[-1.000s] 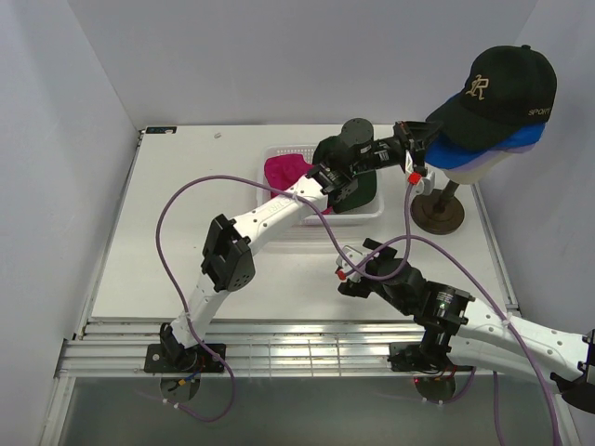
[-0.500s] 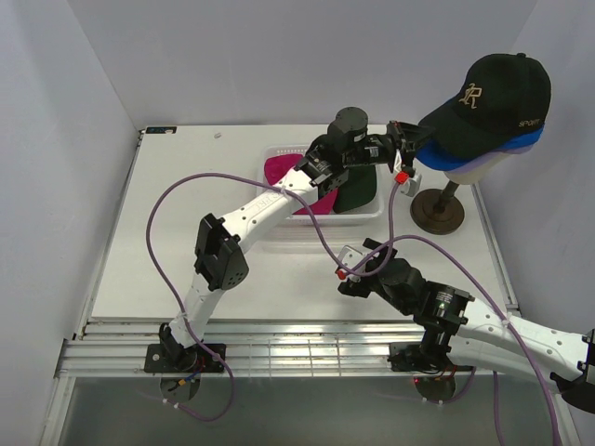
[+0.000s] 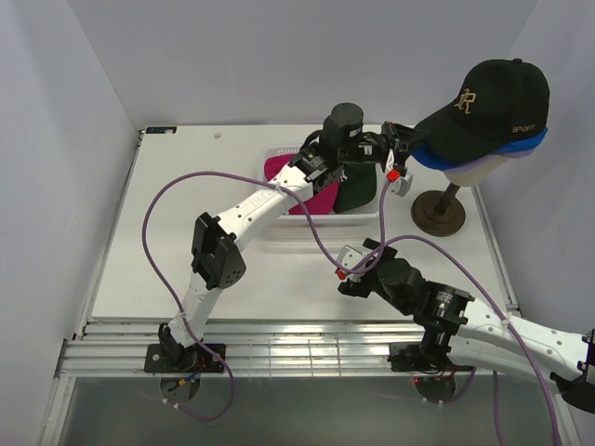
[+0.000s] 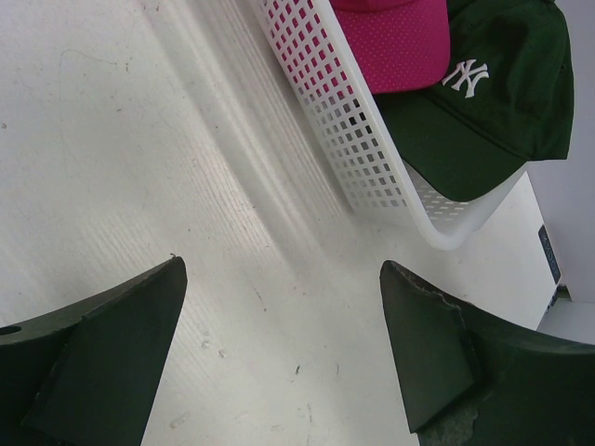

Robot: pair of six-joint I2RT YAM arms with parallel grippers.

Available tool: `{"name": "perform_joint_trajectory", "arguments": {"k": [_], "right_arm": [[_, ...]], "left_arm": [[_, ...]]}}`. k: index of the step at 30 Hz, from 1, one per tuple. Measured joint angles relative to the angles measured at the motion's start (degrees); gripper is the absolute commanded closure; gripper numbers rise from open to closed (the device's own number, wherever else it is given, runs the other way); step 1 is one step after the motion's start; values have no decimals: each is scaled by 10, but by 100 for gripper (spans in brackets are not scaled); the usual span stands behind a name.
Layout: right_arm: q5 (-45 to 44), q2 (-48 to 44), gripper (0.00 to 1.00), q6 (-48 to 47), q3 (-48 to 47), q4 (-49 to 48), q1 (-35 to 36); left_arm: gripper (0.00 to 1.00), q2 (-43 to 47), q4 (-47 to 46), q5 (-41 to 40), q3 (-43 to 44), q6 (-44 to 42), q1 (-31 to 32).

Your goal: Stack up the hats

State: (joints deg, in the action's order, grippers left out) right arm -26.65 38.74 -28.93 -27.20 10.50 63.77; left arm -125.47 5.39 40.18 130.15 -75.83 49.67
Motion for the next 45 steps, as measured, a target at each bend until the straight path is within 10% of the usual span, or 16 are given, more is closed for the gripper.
{"name": "perform_joint_trajectory", "arguments": {"k": [11,17,45], "right_arm": [[0,0,11,0,0,0,0],[0,0,11,0,0,0,0],[2,15,11,0,0,-1,0]], "left_arm": [[100,0,10,2,0,-11,0],[60,0,13,2,0,-7,0],[54,52,73,-38,-51,8,-3]]}}
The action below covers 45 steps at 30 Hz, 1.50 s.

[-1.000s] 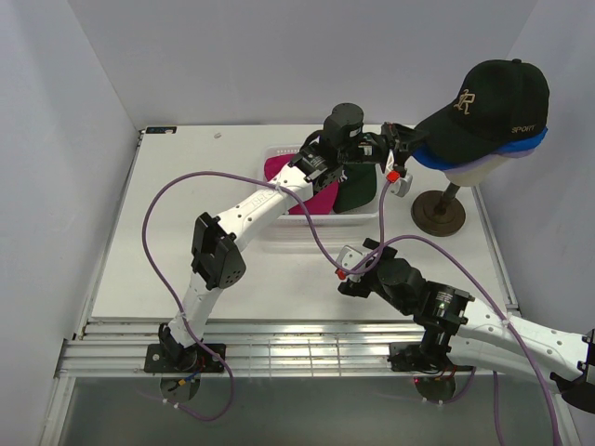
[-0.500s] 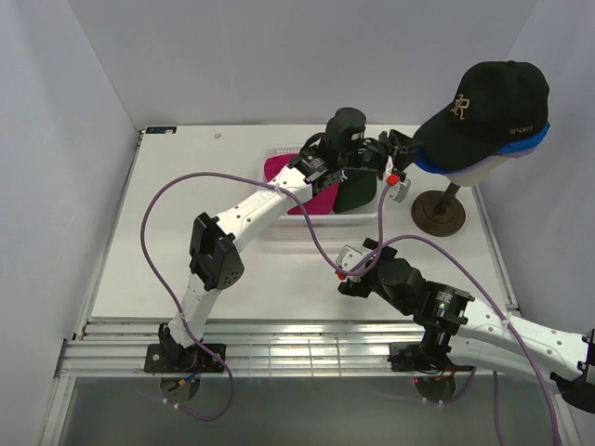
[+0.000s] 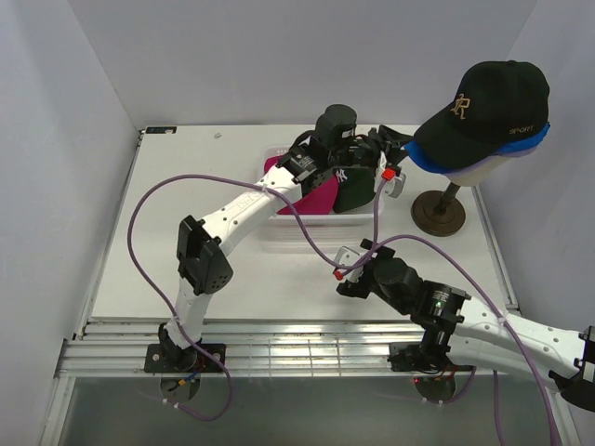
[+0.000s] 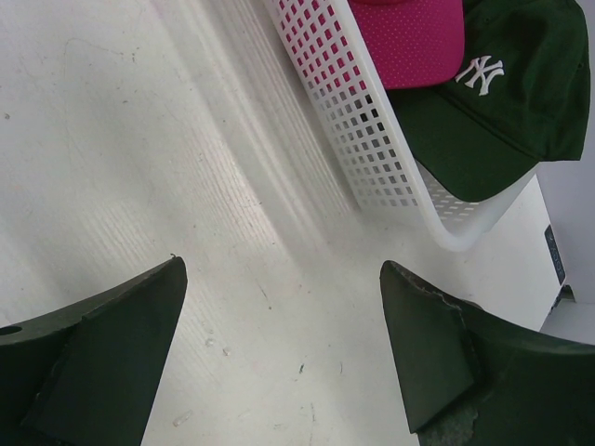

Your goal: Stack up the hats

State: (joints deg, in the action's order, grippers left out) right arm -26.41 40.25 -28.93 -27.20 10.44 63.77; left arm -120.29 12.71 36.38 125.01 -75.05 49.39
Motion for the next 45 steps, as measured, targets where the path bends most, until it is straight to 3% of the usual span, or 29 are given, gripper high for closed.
{"name": "perform_joint_trajectory", "arguments": {"k": [9,14,18,29,38,45], "right_arm": [[9,25,11,2,-1,0,0],[11,51,11,5,-20,1,0],[13,55,11,8,-38,1,0],[14,83,10,30,-75,16,0],[17,113,10,32,-78,19,0],[17,115,10,31,-78,22,0]], "left_arm": [[36,148,68,-82,-115,132,-62],[27,220,103,-137,-172,243,-150],[17,214,127,-187,-208,339,-235],[22,137,124,-247,-351,537,-251],[22,142,65,-304,-419,586,-249],[44,135,47,-301,-419,606,-247]]}}
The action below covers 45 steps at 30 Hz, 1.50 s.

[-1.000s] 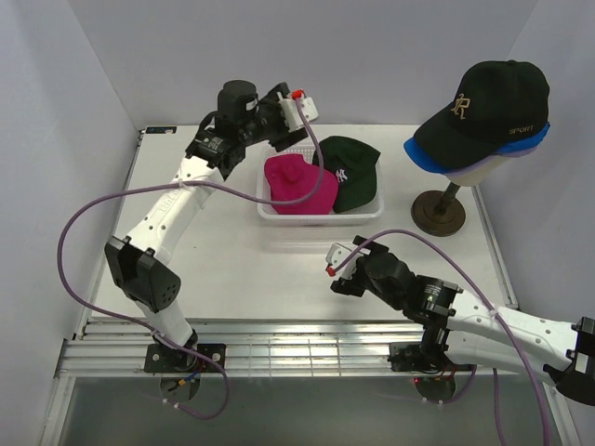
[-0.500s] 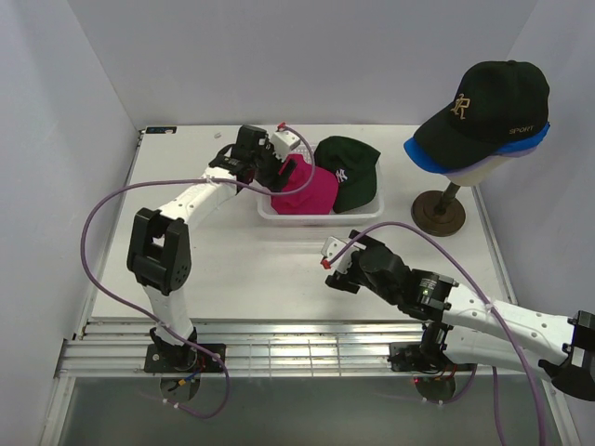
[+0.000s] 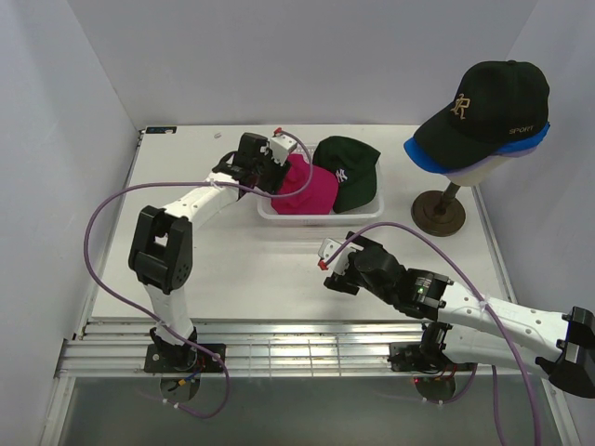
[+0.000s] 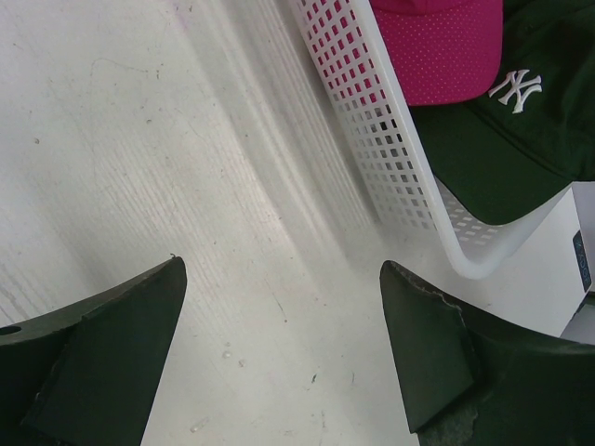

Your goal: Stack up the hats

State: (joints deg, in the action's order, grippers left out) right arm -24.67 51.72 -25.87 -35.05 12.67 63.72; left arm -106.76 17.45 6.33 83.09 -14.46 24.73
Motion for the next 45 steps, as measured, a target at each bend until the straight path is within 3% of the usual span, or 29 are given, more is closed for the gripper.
{"name": "perform_joint_trajectory", "arguments": {"k": [7,14,18,21,24,25,34,45], "right_arm": [[0,0,10,-1,0,1,-1],[0,-1,10,-2,0,1,-5],[2,-7,10,-3,2,1,-8],[6,-8,10,-3,3,1,-10],[8,-8,10,-5,3,0,-11],[8,-8,10,-5,3,0,-11],[6,-33,11,-7,10,0,-14],[38,-1,10,-6,-53,-5,-84]], "left_arm": [[43,-13,-9,2,0,-1,13],[31,-34,-2,-5,1,1,16],[31,-38,6,-13,1,-1,17],[48,-38,8,-14,1,-7,17],[95,-43,15,-14,4,-16,17],[100,-48,18,-12,8,-19,17],[100,-80,37,10,57,-26,17],[100,-35,81,64,231,-20,16]]}}
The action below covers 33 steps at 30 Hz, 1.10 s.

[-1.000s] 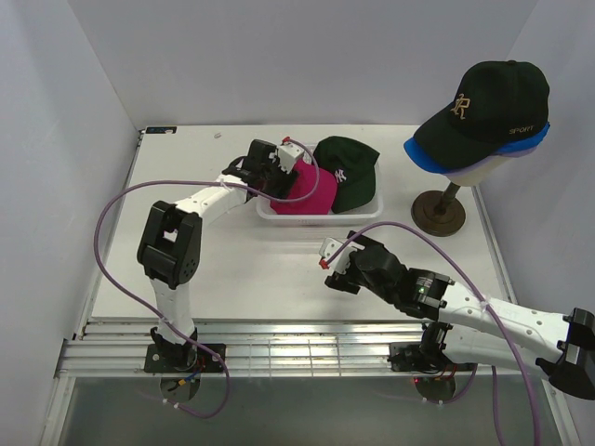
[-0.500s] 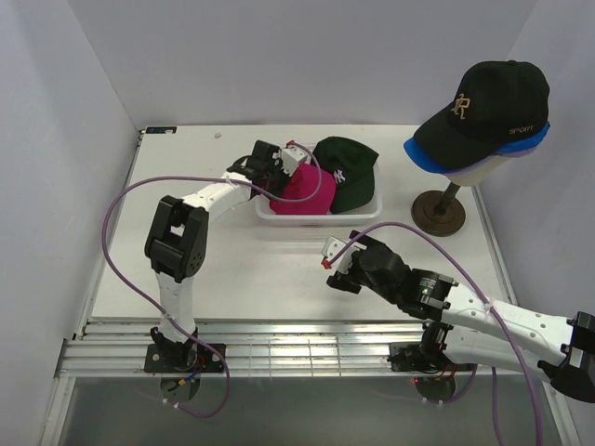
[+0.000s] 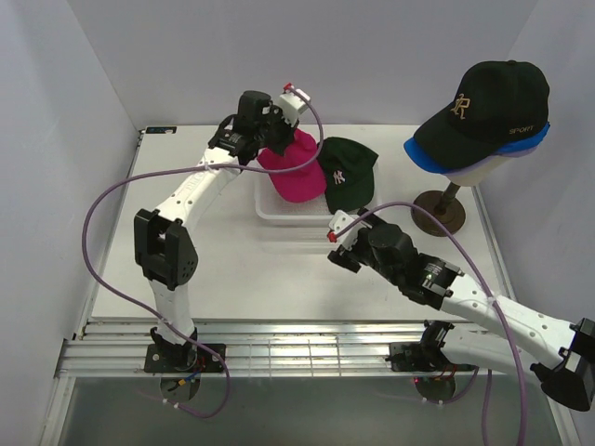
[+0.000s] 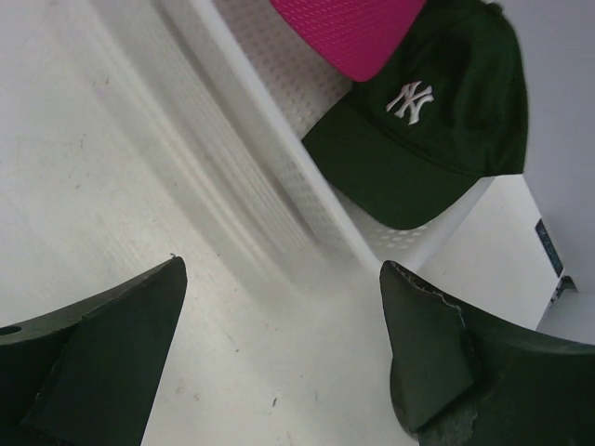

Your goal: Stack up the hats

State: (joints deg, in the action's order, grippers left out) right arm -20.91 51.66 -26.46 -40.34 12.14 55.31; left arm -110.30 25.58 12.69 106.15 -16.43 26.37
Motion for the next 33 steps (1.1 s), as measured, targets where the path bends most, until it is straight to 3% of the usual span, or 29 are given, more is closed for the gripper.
{"name": "perform_joint_trajectory", "arguments": {"k": [7,17,26,33], "right_arm": [[9,-19,10,-71,10,-131,-19],[121,-42,9,-245,110,-421,-19],[96,77,11,-437,134,-659,-13],[82,189,11,-519,102,-749,-13]], "left_arm": [[100,25,71,47,112,21,0],[100,37,139,81,268,122,0],[100,44,147,114,332,195,3],[100,44,154,123,342,210,9]]}}
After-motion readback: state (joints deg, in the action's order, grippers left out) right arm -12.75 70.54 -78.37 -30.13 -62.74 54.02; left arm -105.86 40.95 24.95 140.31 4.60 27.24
